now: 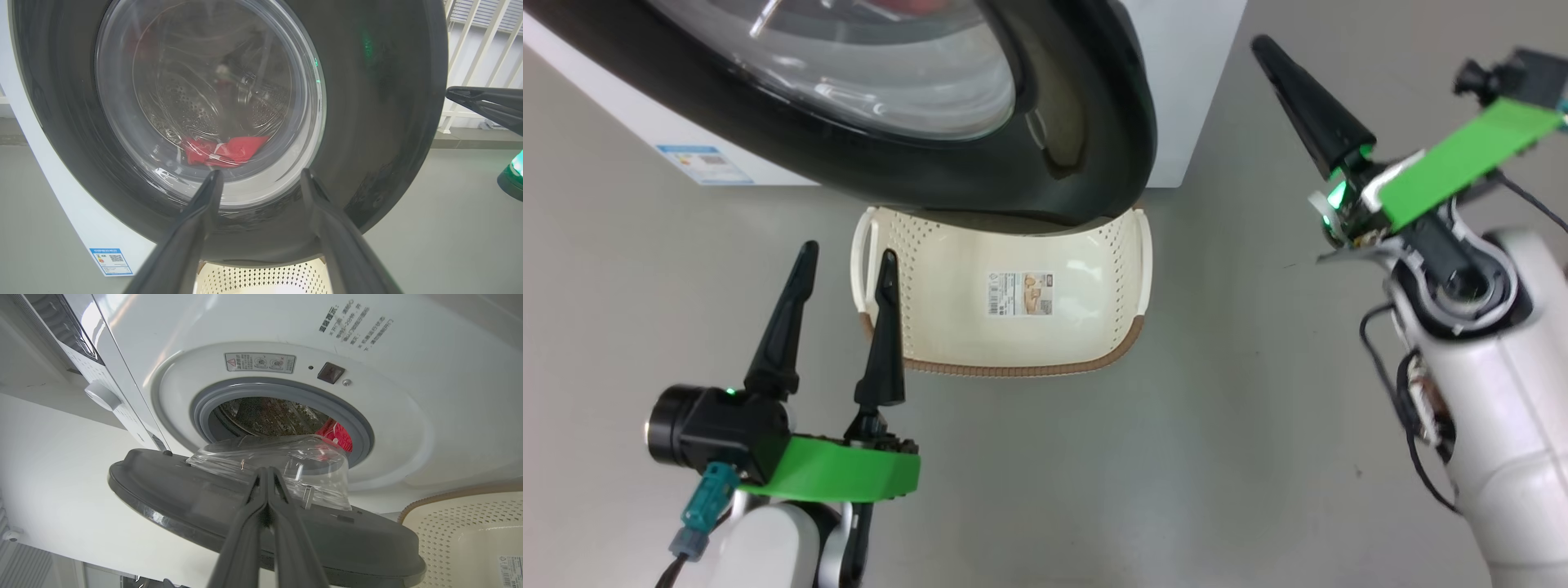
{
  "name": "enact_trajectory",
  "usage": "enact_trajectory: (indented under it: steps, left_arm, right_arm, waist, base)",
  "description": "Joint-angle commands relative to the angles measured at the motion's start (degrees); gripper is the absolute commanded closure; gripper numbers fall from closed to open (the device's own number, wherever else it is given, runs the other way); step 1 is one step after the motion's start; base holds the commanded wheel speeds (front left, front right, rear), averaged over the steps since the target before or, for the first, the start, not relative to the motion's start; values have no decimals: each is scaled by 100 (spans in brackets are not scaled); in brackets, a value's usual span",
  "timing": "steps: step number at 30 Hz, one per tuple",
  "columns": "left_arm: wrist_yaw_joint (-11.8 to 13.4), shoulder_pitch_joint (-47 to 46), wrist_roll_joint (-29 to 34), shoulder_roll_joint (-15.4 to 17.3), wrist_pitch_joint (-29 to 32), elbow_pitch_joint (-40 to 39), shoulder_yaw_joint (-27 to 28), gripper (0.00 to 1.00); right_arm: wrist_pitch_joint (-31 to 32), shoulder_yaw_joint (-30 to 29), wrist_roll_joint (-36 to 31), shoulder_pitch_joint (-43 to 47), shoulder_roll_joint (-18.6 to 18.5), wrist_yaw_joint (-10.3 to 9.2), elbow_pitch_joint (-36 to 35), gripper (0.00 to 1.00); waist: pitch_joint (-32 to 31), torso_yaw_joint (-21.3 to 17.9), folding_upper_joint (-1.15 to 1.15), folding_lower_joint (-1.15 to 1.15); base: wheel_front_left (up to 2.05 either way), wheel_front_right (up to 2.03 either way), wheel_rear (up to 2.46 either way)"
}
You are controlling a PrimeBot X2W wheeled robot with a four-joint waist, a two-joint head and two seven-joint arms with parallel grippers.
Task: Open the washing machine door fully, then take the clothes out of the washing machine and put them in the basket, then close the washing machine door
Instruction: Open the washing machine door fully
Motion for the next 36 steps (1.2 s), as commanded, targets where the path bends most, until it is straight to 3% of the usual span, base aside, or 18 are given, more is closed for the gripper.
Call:
enact_trajectory:
  steps: [1, 6, 12, 25, 36]
  left_arm:
    - [8, -45, 1, 66, -28, -154, 148, 0]
    - [37, -63, -22, 65, -28, -173, 102, 0]
    - [68, -123, -60, 65, -28, -166, 28, 0]
    - [96, -195, -110, 65, -28, -86, -37, 0]
    - [143, -44, -182, 64, -28, -14, -5, 0]
  right_arm:
    - [190, 39, 187, -151, 43, 37, -81, 100]
    - [1551, 9, 1364, -660, 94, 37, 576, 100]
    - [2360, 103, 1858, -1352, -5, 37, 1402, 100]
    - [2919, 390, 1815, -1701, -9, 37, 1627, 100]
    - [3045, 451, 1782, -1189, 109, 37, 1395, 100]
  waist:
    - [47, 50, 0, 0]
    - [118, 113, 0, 0]
    - [235, 230, 0, 0]
    - [275, 391, 0, 0]
    - [-103, 535, 0, 0]
  base:
    - [0, 0, 0]
    - [0, 0, 0]
    - [0, 0, 0]
    - [0, 0, 0]
    - [0, 0, 0]
